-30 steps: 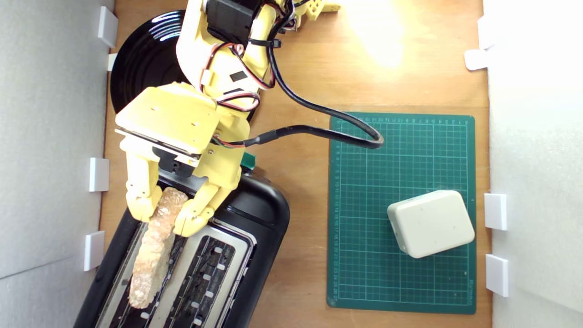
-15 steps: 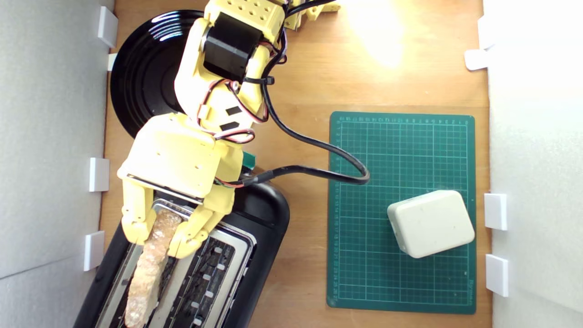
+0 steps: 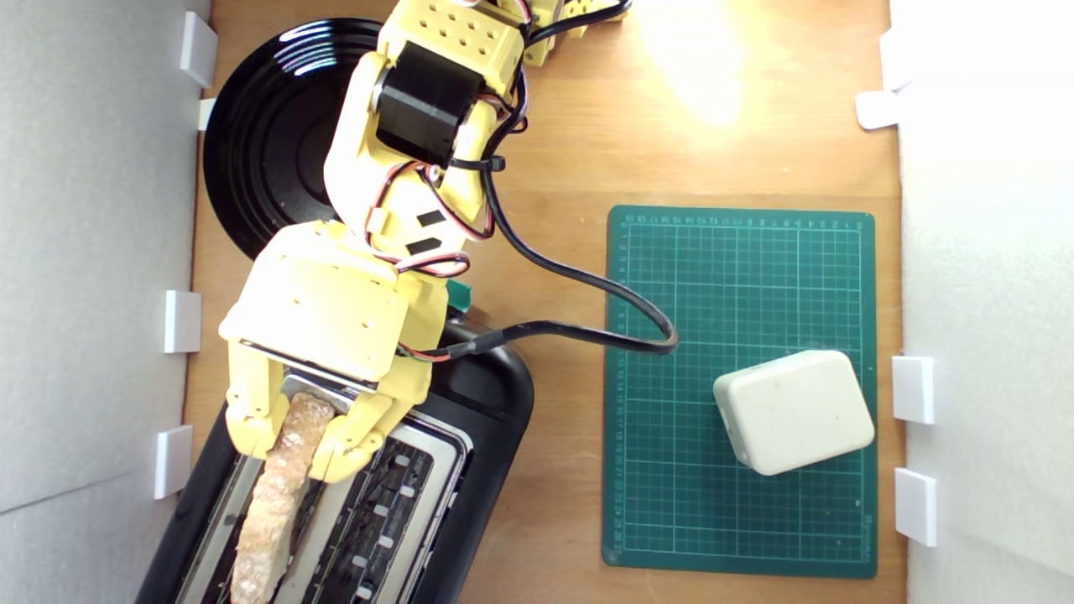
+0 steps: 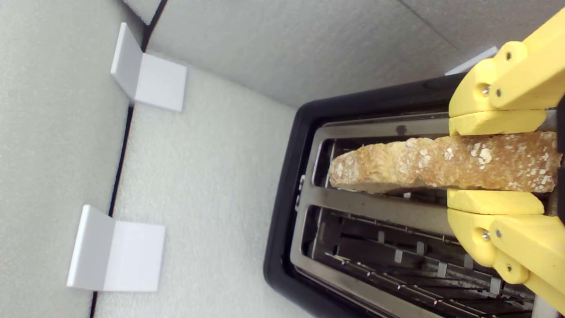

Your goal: Pick bread and place in toaster

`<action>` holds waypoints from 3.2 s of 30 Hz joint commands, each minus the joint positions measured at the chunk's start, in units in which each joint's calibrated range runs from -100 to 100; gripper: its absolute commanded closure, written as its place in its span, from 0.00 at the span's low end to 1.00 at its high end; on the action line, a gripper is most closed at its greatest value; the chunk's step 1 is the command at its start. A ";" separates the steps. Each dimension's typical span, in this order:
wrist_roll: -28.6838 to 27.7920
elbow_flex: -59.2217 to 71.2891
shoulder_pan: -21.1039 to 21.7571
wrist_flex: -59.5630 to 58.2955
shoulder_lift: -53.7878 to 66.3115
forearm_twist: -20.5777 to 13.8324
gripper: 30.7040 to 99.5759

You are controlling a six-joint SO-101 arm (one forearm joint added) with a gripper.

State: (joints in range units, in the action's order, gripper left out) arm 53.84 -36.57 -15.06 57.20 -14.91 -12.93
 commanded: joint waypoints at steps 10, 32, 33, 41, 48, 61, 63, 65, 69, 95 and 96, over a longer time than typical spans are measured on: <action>0.12 0.94 1.52 0.56 0.60 0.51 0.17; -26.25 3.30 12.24 -9.85 31.72 7.94 0.18; -28.76 3.39 13.28 -9.85 32.38 7.94 0.18; -48.58 3.75 17.07 -9.59 35.63 7.22 0.18; -50.83 7.38 24.65 -2.51 39.04 7.58 0.18; -43.56 50.96 30.93 0.13 63.33 7.76 0.46; -42.46 56.95 31.01 0.13 66.66 7.76 0.52; -41.31 61.67 31.01 0.13 69.40 7.76 0.58; -40.68 67.48 31.01 0.13 73.98 7.85 0.72; -28.39 116.78 30.77 -0.12 109.42 7.67 1.00; -27.97 118.32 30.77 -0.12 110.58 7.58 1.00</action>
State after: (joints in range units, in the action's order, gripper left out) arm 24.40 78.73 15.42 57.20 91.35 -5.11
